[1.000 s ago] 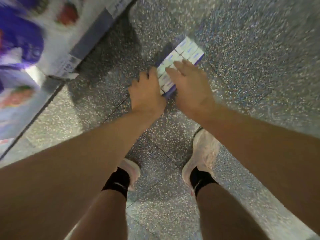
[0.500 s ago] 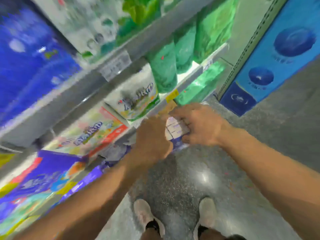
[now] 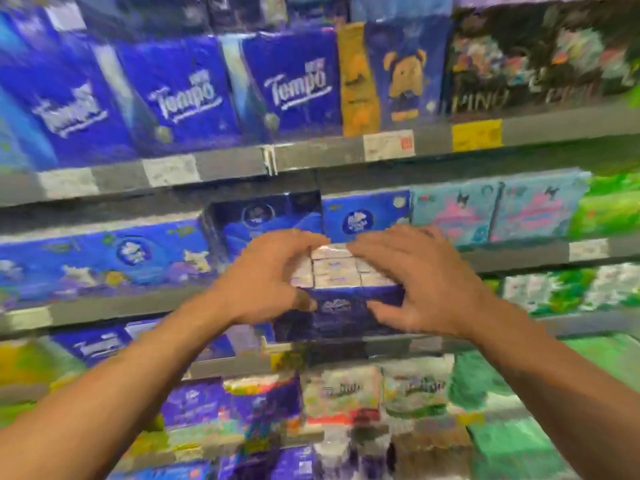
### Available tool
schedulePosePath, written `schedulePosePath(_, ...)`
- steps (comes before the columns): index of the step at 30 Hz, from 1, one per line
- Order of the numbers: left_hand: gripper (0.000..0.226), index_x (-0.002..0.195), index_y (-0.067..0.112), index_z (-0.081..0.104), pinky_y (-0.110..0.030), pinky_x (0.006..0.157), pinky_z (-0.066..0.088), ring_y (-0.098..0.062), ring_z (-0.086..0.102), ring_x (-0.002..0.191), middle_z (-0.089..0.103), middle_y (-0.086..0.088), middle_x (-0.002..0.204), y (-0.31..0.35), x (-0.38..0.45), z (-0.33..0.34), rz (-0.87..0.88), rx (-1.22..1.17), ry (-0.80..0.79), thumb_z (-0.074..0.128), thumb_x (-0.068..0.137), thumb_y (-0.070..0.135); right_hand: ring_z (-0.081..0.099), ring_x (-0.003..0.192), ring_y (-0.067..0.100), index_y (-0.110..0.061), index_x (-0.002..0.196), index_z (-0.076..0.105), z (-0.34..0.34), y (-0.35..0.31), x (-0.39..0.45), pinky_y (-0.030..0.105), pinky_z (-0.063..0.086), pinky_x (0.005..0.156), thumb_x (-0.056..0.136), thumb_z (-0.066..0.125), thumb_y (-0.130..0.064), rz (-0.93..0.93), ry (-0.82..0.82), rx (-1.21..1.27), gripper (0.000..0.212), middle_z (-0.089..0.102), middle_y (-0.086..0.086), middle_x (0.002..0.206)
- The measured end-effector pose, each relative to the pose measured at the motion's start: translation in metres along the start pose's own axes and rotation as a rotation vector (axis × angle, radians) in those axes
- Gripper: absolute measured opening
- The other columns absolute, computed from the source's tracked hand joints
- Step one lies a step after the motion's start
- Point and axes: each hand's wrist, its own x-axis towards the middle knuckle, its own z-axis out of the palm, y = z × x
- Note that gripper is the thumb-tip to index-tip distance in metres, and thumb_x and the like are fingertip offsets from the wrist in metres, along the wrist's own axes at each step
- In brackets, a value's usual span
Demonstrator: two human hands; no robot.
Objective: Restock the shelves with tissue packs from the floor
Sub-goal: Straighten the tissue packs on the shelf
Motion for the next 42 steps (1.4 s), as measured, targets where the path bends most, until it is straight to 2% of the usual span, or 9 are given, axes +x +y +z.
schedulePosePath(8, 0.087, 0.133, 0.020, 0.054, -0.030, 0.093, 0.038, -0.021, 0.052, 0.108, 0.060, 0.001, 0.123, -0.075, -0.034, -0.090, -0.033, 0.245, 0.193, 0.075, 0.050, 0.034, 0.056, 0.112, 0.024, -0.037, 0.138, 0.040, 0.025, -0.050, 0.115, 0.043, 0.046, 0.088, 0.058, 0.065, -0.051, -0.092, 0.144, -0.018, 0.085, 0.057, -0.002, 0.129)
schedulePosePath(13, 0.087, 0.144, 0.021, 0.045, -0.027, 0.108, 0.032, -0.013, 0.039, 0.123, 0.049, 0.005, 0.138, -0.114, -0.019, -0.082, -0.019, 0.200, 0.249, 0.082, 0.065, 0.023, 0.054, 0.114, 0.021, -0.030, 0.134, 0.051, 0.049, -0.045, 0.143, 0.040, 0.042, 0.090, 0.064, 0.064, -0.047, -0.065, 0.165, 0.007, 0.073, 0.057, -0.001, 0.130)
schedulePosePath(17, 0.085, 0.145, 0.022, 0.044, -0.012, 0.102, 0.021, -0.009, 0.036, 0.126, 0.047, 0.010, 0.140, -0.124, 0.007, -0.074, 0.021, 0.147, 0.265, 0.083, 0.069, 0.027, 0.053, 0.117, 0.016, -0.029, 0.135, 0.053, 0.046, -0.025, 0.148, 0.037, 0.042, 0.094, 0.070, 0.054, -0.055, -0.040, 0.138, 0.004, 0.070, 0.058, -0.005, 0.132)
schedulePosePath(24, 0.087, 0.147, 0.025, 0.040, -0.012, 0.104, 0.019, -0.009, 0.034, 0.131, 0.044, 0.009, 0.145, -0.154, 0.040, -0.057, 0.046, 0.083, 0.194, 0.084, 0.071, 0.028, 0.051, 0.116, 0.014, -0.033, 0.136, 0.050, 0.052, -0.001, 0.158, 0.036, 0.041, 0.094, 0.069, 0.061, -0.058, -0.014, 0.023, -0.050, 0.072, 0.056, -0.008, 0.132)
schedulePosePath(26, 0.084, 0.147, 0.023, 0.040, -0.019, 0.108, 0.025, -0.013, 0.037, 0.131, 0.044, 0.007, 0.145, -0.168, 0.043, -0.049, 0.070, 0.130, 0.173, 0.081, 0.074, 0.031, 0.052, 0.116, 0.016, -0.033, 0.136, 0.049, 0.063, -0.002, 0.163, 0.038, 0.043, 0.093, 0.070, 0.063, -0.057, 0.002, -0.017, -0.067, 0.072, 0.056, -0.006, 0.133)
schedulePosePath(28, 0.080, 0.146, 0.020, 0.042, -0.036, 0.105, 0.038, -0.021, 0.046, 0.126, 0.049, 0.002, 0.142, -0.182, 0.045, -0.038, 0.111, 0.235, 0.166, 0.076, 0.075, 0.037, 0.054, 0.118, 0.019, -0.032, 0.136, 0.050, 0.077, -0.003, 0.166, 0.040, 0.045, 0.093, 0.071, 0.065, -0.055, 0.011, -0.039, -0.087, 0.070, 0.057, -0.003, 0.135)
schedulePosePath(30, 0.072, 0.139, 0.020, 0.048, -0.045, 0.090, 0.049, -0.026, 0.056, 0.113, 0.058, -0.002, 0.131, -0.194, 0.046, -0.027, 0.117, 0.300, 0.230, 0.071, 0.075, 0.042, 0.059, 0.114, 0.022, -0.029, 0.132, 0.057, 0.089, -0.003, 0.170, 0.041, 0.048, 0.091, 0.071, 0.065, -0.049, 0.038, -0.028, -0.084, 0.065, 0.061, 0.000, 0.131)
schedulePosePath(34, 0.054, 0.124, 0.020, 0.061, -0.041, 0.080, 0.049, -0.027, 0.062, 0.094, 0.067, 0.000, 0.114, -0.205, 0.053, -0.013, 0.053, 0.391, 0.350, 0.070, 0.076, 0.044, 0.063, 0.106, 0.022, -0.032, 0.131, 0.058, 0.099, 0.007, 0.178, 0.039, 0.051, 0.085, 0.076, 0.069, -0.046, 0.118, -0.017, -0.082, 0.058, 0.067, -0.005, 0.119)
schedulePosePath(42, 0.055, 0.125, 0.020, 0.062, -0.037, 0.081, 0.040, -0.026, 0.060, 0.090, 0.068, 0.001, 0.108, -0.211, 0.059, 0.000, -0.002, 0.426, 0.403, 0.069, 0.077, 0.046, 0.060, 0.100, 0.024, -0.028, 0.132, 0.057, 0.124, 0.009, 0.176, 0.040, 0.041, 0.088, 0.073, 0.080, -0.044, 0.213, 0.062, -0.124, 0.065, 0.067, -0.006, 0.113)
